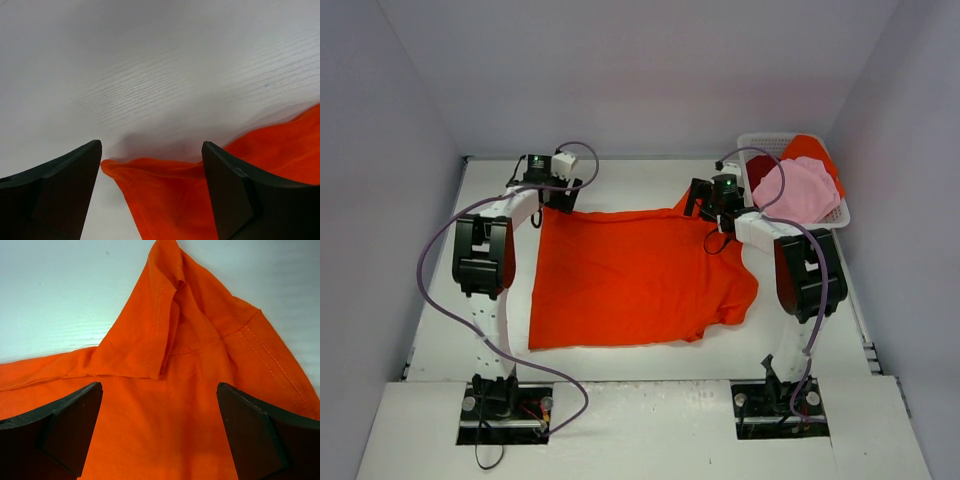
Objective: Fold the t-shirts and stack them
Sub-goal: Flatten the tshirt out
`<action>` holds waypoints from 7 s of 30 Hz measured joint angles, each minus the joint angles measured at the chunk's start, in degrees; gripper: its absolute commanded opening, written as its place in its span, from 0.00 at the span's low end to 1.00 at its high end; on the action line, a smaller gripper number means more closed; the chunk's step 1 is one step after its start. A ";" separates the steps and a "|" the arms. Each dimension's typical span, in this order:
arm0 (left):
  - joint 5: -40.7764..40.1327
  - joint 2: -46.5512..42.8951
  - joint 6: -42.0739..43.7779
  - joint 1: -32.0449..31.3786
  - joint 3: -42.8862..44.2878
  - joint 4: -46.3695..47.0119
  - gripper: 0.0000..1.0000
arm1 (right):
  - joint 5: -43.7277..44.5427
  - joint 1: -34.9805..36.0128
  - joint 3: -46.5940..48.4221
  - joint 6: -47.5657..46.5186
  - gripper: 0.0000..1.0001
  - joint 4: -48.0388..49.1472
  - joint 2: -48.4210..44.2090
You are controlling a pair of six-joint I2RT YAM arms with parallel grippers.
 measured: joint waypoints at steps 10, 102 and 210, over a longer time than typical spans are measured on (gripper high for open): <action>1.38 -0.02 0.35 -0.61 0.31 -0.76 0.76 | -0.02 -0.02 -0.02 0.02 0.95 0.04 0.00; 7.87 1.73 4.72 -0.85 4.59 -10.88 0.70 | 1.49 1.25 -0.66 0.20 0.95 -1.97 -2.75; 8.61 6.51 9.60 -2.51 9.92 -14.97 0.28 | -2.78 1.27 13.60 1.05 0.86 -1.18 14.47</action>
